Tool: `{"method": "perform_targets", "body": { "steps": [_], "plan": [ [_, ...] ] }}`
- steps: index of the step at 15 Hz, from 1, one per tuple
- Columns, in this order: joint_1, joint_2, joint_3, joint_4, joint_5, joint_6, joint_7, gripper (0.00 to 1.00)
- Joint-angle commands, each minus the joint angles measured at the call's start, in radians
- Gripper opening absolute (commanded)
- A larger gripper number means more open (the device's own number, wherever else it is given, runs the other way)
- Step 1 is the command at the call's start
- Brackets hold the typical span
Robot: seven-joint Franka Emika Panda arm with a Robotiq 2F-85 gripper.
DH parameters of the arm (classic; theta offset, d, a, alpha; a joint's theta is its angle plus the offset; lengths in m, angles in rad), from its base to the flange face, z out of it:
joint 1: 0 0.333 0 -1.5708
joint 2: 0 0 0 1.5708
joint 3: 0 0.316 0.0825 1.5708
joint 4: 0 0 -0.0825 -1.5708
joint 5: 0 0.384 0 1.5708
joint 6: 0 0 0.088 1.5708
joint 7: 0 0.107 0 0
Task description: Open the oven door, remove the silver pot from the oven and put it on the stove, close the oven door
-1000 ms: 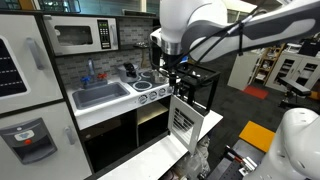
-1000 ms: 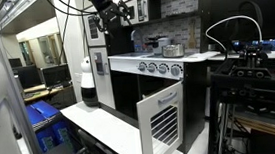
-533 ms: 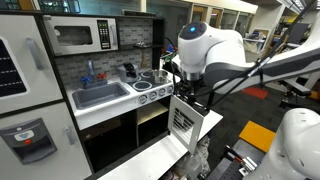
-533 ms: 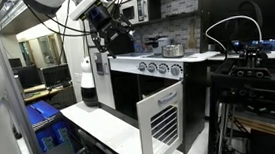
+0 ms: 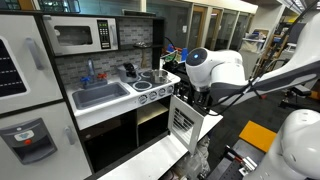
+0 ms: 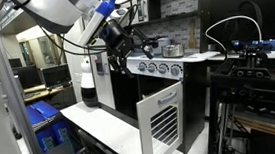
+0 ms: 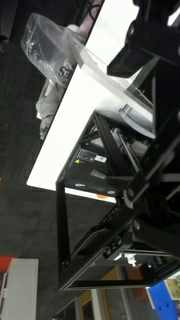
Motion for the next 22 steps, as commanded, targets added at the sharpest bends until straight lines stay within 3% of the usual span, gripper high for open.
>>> {"method": "perform_targets", "body": {
  "steps": [1,9,17,22],
  "plan": [
    [-0.091,0.051,-0.055,-0.008,-0.08,0.091,0.085,1.0],
    [-0.228,0.245,-0.198,0.041,-0.14,0.265,0.149,1.0],
    [-0.314,0.482,-0.295,0.045,-0.363,0.767,0.412,1.0],
    [-0.308,0.583,-0.308,0.084,-0.464,0.953,0.52,1.0]
  ]
}}
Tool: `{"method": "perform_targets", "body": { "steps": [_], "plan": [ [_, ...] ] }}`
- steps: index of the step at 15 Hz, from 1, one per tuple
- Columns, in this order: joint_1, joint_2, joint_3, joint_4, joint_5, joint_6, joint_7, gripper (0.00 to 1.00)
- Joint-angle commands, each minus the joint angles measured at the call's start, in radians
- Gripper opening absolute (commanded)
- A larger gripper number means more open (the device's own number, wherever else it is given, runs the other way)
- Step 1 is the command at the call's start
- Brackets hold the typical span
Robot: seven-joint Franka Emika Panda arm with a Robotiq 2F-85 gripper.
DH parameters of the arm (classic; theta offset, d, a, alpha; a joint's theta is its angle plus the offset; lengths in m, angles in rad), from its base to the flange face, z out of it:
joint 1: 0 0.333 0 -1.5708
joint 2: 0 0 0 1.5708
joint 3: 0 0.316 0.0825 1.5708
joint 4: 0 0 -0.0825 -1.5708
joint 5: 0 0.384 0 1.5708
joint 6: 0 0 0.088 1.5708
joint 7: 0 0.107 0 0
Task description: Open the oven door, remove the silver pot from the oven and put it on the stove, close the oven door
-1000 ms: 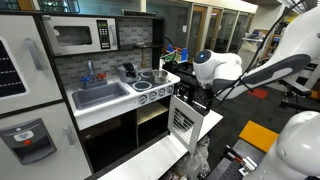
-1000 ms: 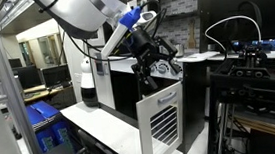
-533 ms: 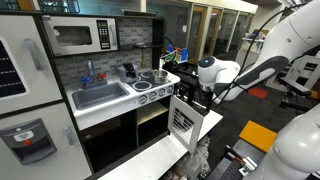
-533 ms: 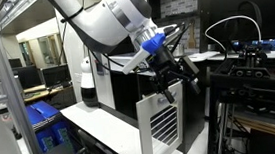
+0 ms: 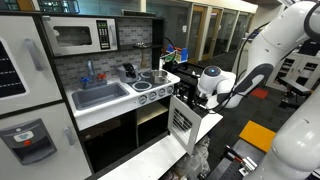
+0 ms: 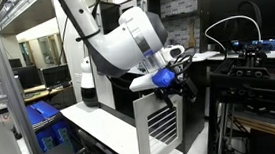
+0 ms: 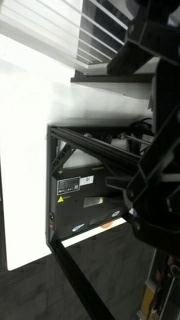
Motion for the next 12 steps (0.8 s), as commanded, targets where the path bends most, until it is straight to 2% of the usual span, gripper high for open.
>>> {"method": "perform_targets", "body": {
  "steps": [1,6,12],
  "plan": [
    [-0.005,0.096,-0.001,0.053,-0.081,0.112,0.082,1.0],
    [0.021,0.111,0.018,0.075,-0.165,0.201,0.148,1.0],
    [0.095,0.176,0.067,0.173,-0.257,0.278,0.25,1.0]
  ]
}}
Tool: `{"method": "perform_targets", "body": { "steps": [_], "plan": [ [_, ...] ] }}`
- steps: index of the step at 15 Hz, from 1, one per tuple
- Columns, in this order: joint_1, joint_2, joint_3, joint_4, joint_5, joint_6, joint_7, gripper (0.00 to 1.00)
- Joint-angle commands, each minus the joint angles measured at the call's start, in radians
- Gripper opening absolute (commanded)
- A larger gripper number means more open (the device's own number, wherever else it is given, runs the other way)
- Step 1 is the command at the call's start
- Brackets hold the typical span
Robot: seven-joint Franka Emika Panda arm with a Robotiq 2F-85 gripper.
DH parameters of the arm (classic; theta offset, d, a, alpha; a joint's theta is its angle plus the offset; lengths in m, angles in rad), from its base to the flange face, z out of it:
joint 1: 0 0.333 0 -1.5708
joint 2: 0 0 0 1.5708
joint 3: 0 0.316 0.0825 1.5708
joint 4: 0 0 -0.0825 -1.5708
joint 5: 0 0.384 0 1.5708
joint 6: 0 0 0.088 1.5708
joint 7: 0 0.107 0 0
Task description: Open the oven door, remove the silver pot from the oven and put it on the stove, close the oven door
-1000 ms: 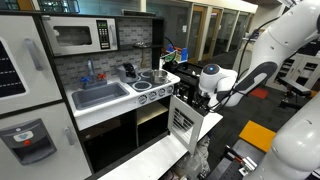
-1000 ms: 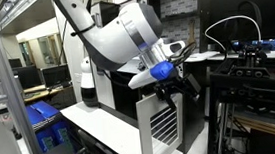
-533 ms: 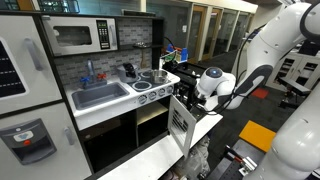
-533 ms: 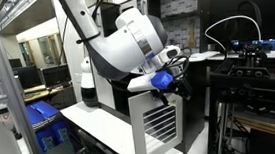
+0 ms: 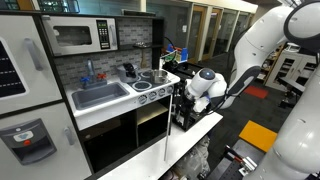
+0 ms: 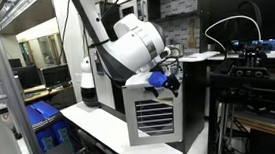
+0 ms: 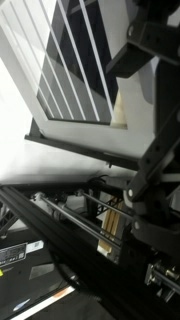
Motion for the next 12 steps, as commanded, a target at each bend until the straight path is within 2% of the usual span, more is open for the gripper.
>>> {"method": "perform_targets", "body": {
  "steps": [1,9,12],
  "plan": [
    [0.044,0.061,0.025,0.088,-0.084,0.065,0.073,1.0],
    [0.152,0.069,0.064,0.227,-0.372,0.034,0.244,1.0],
    [0.169,0.074,0.077,0.223,-0.431,0.054,0.262,1.0]
  ]
}}
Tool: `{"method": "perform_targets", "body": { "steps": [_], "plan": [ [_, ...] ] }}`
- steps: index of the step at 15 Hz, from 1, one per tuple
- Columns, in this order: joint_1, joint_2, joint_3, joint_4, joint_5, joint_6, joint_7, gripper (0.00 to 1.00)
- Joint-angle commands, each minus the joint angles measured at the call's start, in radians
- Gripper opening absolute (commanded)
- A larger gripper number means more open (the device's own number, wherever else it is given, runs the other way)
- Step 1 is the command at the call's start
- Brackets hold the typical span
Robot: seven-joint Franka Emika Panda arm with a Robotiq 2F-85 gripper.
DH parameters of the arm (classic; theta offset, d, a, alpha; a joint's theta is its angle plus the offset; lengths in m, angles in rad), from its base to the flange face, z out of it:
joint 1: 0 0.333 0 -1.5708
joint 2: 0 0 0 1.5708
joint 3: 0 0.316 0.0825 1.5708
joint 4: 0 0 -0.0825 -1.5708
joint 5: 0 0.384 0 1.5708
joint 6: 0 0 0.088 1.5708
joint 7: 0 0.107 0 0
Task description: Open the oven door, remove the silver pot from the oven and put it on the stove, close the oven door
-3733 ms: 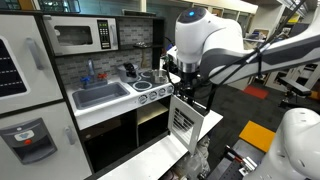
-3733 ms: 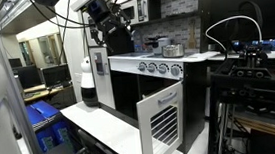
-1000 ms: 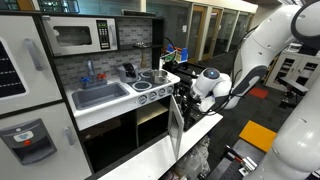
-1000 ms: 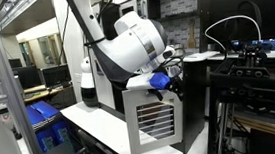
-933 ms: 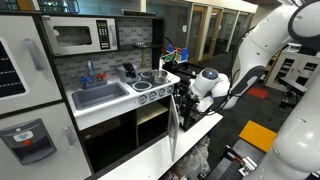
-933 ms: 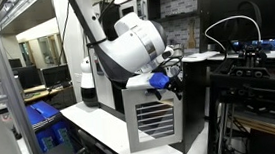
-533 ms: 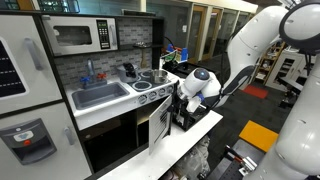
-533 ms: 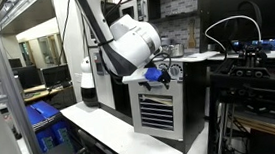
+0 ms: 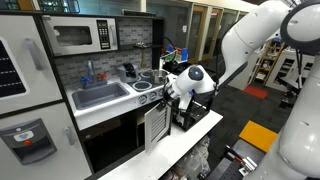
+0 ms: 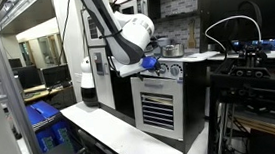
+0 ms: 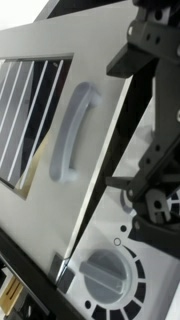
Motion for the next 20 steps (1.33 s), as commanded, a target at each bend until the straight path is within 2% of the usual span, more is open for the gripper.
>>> {"method": "perform_targets", "body": {
  "steps": [1,10,15,20],
  "plan": [
    [0.019,0.024,0.019,0.001,-0.056,0.009,0.003,1.0],
    [0.053,-0.038,0.024,-0.114,0.0,0.025,-0.175,1.0],
    [0.047,0.038,0.014,-0.13,0.076,0.009,-0.248,1.0],
    [0.049,0.142,0.011,-0.064,0.151,-0.032,-0.291,1.0]
  ]
}}
